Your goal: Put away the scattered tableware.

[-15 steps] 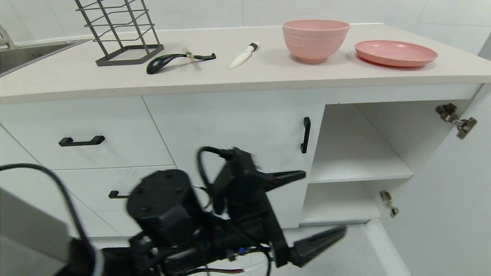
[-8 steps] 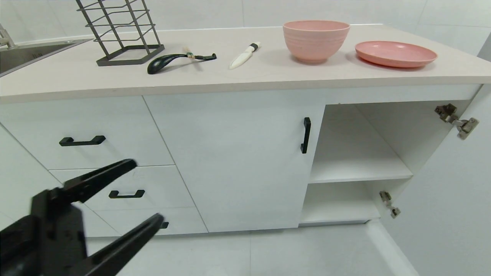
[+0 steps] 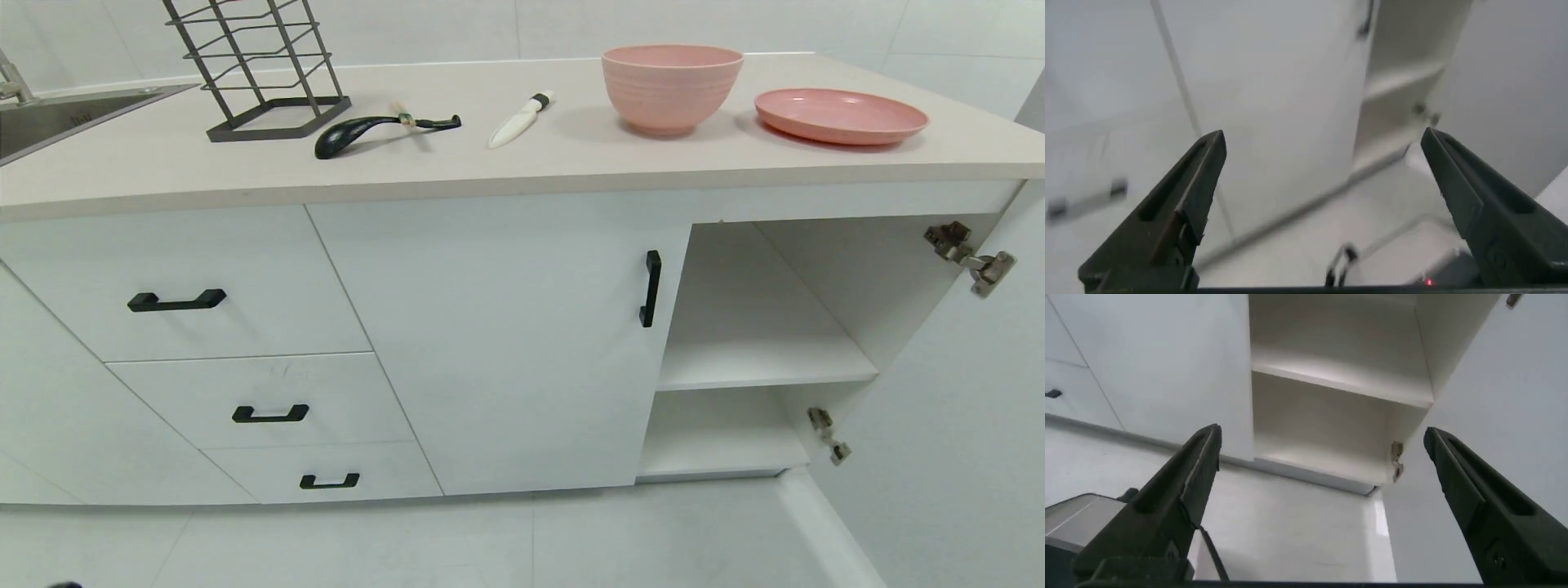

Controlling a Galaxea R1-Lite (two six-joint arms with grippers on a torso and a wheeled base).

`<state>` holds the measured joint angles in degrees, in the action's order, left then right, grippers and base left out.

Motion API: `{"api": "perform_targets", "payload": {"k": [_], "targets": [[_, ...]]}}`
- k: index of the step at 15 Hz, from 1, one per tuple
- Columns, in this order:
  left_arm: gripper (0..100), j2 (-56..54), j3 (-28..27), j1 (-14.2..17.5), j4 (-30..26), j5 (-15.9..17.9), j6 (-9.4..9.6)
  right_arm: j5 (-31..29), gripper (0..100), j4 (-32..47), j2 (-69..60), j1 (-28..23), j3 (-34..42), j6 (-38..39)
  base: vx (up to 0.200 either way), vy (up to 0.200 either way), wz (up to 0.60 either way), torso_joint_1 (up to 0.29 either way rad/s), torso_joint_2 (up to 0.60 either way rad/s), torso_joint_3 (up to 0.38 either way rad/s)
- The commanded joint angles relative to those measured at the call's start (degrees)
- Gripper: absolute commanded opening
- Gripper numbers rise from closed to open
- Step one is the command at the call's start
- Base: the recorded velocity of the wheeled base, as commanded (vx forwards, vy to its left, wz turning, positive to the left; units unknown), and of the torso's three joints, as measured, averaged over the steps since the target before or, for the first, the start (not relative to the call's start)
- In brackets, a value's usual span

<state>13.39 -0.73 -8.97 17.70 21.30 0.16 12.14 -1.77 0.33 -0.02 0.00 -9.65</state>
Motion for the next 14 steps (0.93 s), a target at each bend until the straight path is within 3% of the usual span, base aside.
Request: {"api": "perform_targets", "payload": {"k": [1, 2, 4, 5, 6, 7, 11, 13, 14], "targets": [[100, -7.9, 0.7, 2.5, -13.0, -4.6, 1.95, -0.7, 100, 0.0, -0.3, 0.0, 0.0, 1.7, 0.0, 0.0, 0.0, 0.0, 0.0, 0.0], [100, -8.1, 0.6, 4.8, -15.5, -6.7, 2.13, -2.7, 100, 0.0, -0.3, 0.0, 0.0, 3.5, 0.0, 0.0, 0.0, 0.0, 0.0, 0.0], [100, -11.8, 0.7, 10.1, -15.2, -8.4, 2.39, -9.4, 100, 1.5, -0.3, -0.1, 0.0, 5.3, 0.0, 0.0, 0.0, 0.0, 0.0, 0.0], [100, -12.2, 0.7, 9.7, -15.2, -14.4, 2.39, -9.5, 100, 1.6, -0.3, 0.0, 0.0, 6.9, 0.0, 0.0, 0.0, 0.0, 0.0, 0.0], [100, -13.2, 0.7, 9.6, -15.8, -23.4, 2.74, -9.6, 100, 1.6, -0.3, -0.1, 0.0, 8.0, 0.0, 0.0, 0.0, 0.0, 0.0, 0.0], [100, -13.2, 0.7, 9.6, -15.8, -24.7, 2.65, -9.5, 100, 1.7, -0.3, 0.0, 0.0, 8.0, 0.0, 0.0, 0.0, 0.0, 0.0, 0.0], [100, -13.4, 0.7, 9.4, -17.6, -23.1, 3.88, -9.7, 100, 1.7, -0.3, 0.0, 0.0, 8.2, 0.0, 0.0, 0.0, 0.0, 0.0, 0.0], [100, -13.4, 0.7, 9.3, -17.7, -21.9, 0.02, -9.6, 100, 1.7, -0.3, -0.1, 0.0, 8.2, 0.0, 0.0, 0.0, 0.0, 0.0, 0.0], [100, -13.4, 0.7, 9.3, -17.6, -22.0, -0.77, -9.6, 100, 1.8, -0.3, 0.0, 0.0, 8.2, 0.0, 0.0, 0.0, 0.0, 0.0, 0.0]]}}
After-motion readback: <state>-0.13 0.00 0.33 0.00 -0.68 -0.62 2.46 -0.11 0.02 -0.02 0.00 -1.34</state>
